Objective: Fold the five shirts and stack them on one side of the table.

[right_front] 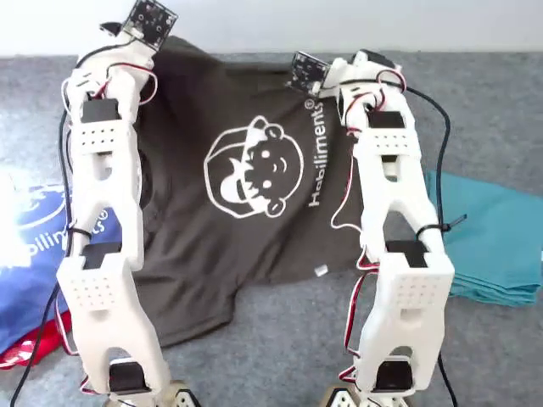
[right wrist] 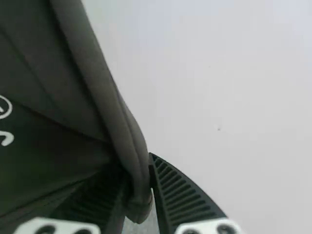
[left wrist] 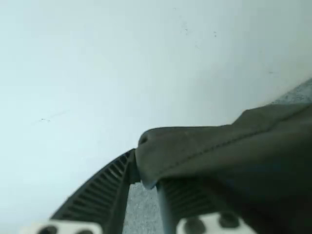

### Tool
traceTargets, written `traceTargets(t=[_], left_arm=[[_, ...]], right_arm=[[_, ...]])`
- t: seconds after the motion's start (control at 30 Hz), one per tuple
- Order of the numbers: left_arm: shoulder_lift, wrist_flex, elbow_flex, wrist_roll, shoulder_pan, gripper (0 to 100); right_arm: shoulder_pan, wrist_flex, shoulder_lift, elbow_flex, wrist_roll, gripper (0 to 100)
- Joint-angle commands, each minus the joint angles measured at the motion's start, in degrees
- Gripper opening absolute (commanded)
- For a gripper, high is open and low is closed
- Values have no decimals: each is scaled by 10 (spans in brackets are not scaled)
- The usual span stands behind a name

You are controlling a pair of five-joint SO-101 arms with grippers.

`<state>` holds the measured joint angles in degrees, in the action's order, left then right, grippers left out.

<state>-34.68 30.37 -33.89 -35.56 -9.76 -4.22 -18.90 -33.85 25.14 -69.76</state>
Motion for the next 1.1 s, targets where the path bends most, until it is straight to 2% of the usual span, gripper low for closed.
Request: traceTargets(t=[0.0,0.3,0.47,0.57,0.67,0.97,1.07], left_arm=[[6,85,-67,-6,3,13],[44,511,-182,-6,12,13],[58,702,-222,-9,23,13],[88,702,-210,-14,13,13],[142,703,-141,-19,8,13],[411,702,311,-96,15,14],[482,701,422,-102,18,14]], right_arm=[[-2,-26,12,44,-5,10],[-2,-297,89,43,-3,10],[1,-452,115,43,-3,10],[10,-514,124,43,-2,10],[18,-575,133,43,23,10],[31,-740,136,43,35,10],[29,-794,136,43,35,10]])
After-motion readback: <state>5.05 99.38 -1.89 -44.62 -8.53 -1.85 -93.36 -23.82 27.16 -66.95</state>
